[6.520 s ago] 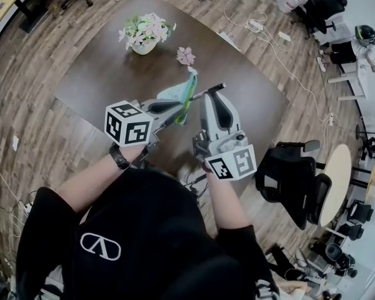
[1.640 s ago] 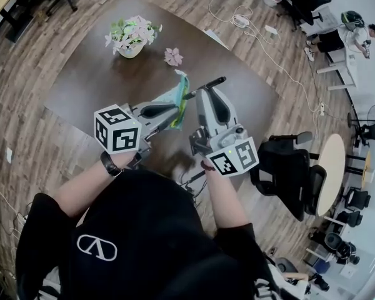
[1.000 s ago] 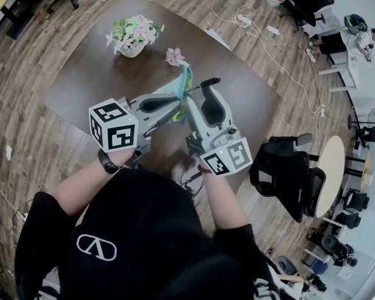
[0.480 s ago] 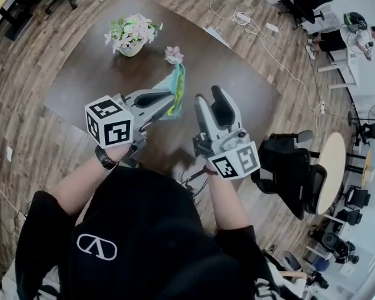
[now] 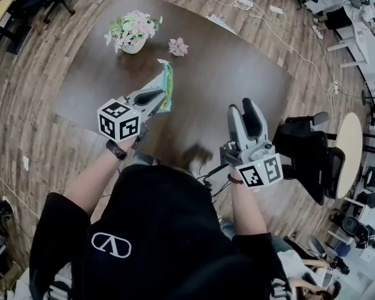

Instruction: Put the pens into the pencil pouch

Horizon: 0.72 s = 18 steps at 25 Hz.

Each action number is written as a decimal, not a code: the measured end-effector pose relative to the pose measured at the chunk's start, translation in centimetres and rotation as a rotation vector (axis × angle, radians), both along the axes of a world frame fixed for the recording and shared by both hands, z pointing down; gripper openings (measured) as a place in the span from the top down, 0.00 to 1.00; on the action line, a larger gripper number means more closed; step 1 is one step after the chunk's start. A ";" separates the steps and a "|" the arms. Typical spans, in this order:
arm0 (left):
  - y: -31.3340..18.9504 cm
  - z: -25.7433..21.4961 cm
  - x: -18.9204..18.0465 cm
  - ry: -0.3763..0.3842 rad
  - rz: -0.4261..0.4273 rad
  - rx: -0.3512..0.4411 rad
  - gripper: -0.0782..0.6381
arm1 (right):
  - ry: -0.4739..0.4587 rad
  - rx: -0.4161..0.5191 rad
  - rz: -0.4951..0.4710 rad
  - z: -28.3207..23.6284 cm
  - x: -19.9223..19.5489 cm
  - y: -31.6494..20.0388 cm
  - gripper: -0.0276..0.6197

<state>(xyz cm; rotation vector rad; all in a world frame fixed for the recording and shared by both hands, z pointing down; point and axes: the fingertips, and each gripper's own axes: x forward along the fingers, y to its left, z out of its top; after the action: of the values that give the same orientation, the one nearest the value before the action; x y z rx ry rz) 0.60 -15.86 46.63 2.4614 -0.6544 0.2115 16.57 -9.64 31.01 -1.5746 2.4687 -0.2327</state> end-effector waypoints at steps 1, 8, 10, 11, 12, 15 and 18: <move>-0.1 1.5 0.1 -0.026 -0.003 -0.007 0.87 | -0.004 -0.011 0.018 0.3 0.6 0.4 0.67; 0.9 12.8 3.2 -0.194 0.062 -0.077 0.87 | -0.012 -0.059 0.113 1.8 3.4 2.8 0.68; 1.6 15.2 4.9 -0.213 0.091 -0.085 0.87 | -0.009 -0.068 0.131 2.1 4.0 3.2 0.68; 1.9 16.2 5.8 -0.219 0.106 -0.088 0.87 | -0.007 -0.073 0.140 2.3 4.3 3.3 0.68; 2.2 17.1 6.7 -0.223 0.120 -0.092 0.87 | -0.007 -0.079 0.149 2.5 4.6 3.5 0.68; 3.1 19.1 9.4 -0.230 0.157 -0.108 0.87 | -0.009 -0.098 0.167 3.3 5.3 3.9 0.68; 4.3 20.5 11.4 -0.236 0.192 -0.116 0.87 | -0.011 -0.119 0.173 4.0 5.8 4.5 0.68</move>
<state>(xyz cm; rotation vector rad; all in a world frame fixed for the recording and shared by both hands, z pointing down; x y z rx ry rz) 12.00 -11.59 67.13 2.4068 -0.4857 0.6059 22.37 -5.16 35.05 -1.8181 2.3323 -0.3651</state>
